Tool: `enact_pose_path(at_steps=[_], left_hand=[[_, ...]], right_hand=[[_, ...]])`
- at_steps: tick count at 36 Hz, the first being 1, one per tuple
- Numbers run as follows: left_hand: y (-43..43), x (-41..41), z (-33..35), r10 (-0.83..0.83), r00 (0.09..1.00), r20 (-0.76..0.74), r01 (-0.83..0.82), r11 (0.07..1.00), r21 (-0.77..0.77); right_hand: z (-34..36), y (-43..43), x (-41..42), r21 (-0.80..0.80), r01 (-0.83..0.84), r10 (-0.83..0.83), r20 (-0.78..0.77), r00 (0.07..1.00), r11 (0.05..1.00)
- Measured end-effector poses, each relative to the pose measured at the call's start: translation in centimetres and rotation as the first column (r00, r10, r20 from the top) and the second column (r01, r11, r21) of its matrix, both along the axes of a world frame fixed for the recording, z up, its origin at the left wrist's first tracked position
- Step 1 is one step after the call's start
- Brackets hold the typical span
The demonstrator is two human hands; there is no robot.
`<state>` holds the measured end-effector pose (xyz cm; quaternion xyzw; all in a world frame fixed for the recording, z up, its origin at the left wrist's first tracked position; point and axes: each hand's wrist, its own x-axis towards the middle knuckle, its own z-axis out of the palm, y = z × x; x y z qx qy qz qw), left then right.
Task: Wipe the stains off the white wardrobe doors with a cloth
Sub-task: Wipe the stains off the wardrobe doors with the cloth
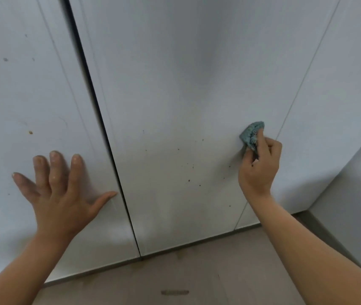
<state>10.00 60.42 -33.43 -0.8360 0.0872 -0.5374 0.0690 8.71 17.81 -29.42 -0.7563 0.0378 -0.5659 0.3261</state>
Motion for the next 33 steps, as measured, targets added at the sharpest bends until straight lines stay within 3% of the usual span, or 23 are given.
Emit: enact_pose_path(at_steps=[7,9,13,17,19,21,24,28,33], left_hand=[[0.1,0.7,-0.1,0.006,0.995,0.1,-0.007,1.0,0.016],[0.1,1.0,-0.2,-0.013,0.992,0.124,0.012,1.0,0.009],[0.1,1.5,-0.3,-0.044,0.983,0.176,0.045,0.999,-0.001],[0.2,1.8,-0.5,-0.054,0.975,0.217,0.057,0.998,-0.008],[-0.1,1.7,-0.5,-0.062,0.974,0.218,0.065,0.998,-0.007],[0.0,1.7,-0.6,-0.059,0.973,0.221,0.064,0.998,-0.014],[-0.1,1.7,-0.7,-0.071,0.974,0.216,0.076,0.997,-0.018],[-0.1,1.8,-0.8,-0.074,0.972,0.222,0.081,0.996,-0.025],[-0.2,1.9,-0.8,-0.085,0.971,0.224,0.092,0.996,-0.021]], right_hand=[[3.4,-1.1,0.1,0.407,0.045,-0.083,0.076,0.994,0.912],[3.7,-1.0,0.4,0.45,0.065,-0.118,0.09,0.989,0.891],[2.7,0.3,1.2,0.297,0.094,-0.134,0.117,0.984,0.95],[0.6,2.7,1.1,-0.039,0.024,-0.017,0.158,0.987,0.999],[-0.4,3.1,0.5,-0.257,-0.031,0.063,0.117,0.991,0.966],[-0.6,2.8,0.2,-0.377,-0.071,0.105,0.071,0.992,0.923],[1.1,1.9,-0.2,-0.332,-0.08,0.116,0.091,0.989,0.94],[4.0,0.5,0.5,-0.06,0.023,-0.011,0.19,0.982,0.998],[2.2,1.3,0.8,-0.206,0.034,0.0,0.159,0.987,0.978]])
